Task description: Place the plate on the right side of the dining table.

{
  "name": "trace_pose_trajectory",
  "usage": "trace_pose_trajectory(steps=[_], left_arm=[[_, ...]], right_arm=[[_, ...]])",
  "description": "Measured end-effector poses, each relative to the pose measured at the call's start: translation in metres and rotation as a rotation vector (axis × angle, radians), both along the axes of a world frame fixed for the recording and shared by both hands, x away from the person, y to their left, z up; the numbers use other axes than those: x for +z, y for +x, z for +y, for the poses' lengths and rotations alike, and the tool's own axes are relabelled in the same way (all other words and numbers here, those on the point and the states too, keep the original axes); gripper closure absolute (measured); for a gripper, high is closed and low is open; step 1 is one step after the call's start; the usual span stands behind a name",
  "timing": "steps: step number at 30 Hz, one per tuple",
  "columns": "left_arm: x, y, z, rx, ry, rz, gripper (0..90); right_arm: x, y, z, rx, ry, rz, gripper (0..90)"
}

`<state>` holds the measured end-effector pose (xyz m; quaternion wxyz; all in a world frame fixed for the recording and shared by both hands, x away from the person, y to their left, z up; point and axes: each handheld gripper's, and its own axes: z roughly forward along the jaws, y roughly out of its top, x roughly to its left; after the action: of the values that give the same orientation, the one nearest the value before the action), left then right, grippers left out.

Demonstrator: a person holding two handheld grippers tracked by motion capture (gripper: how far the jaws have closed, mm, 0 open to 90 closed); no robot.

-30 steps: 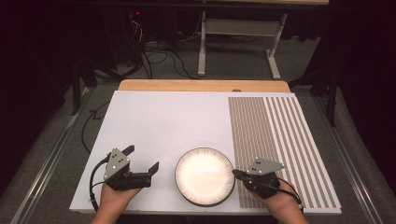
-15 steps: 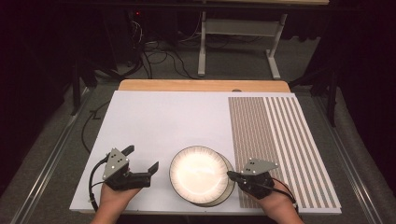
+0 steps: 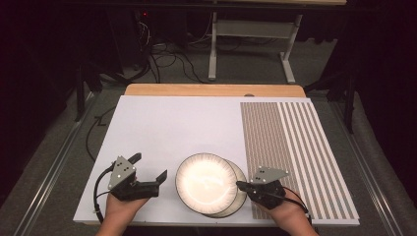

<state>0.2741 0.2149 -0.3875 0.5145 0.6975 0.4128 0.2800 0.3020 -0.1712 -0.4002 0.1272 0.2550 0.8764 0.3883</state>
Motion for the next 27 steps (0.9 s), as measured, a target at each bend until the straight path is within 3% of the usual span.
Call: trace_pose_trajectory(steps=[27], left_arm=[[0.0028,-0.0015,-0.0070,-0.029,-0.015,0.008,0.2]], right_arm=[[-0.0016,0.0004,-0.0001,-0.010,0.002,-0.013,90.0]])
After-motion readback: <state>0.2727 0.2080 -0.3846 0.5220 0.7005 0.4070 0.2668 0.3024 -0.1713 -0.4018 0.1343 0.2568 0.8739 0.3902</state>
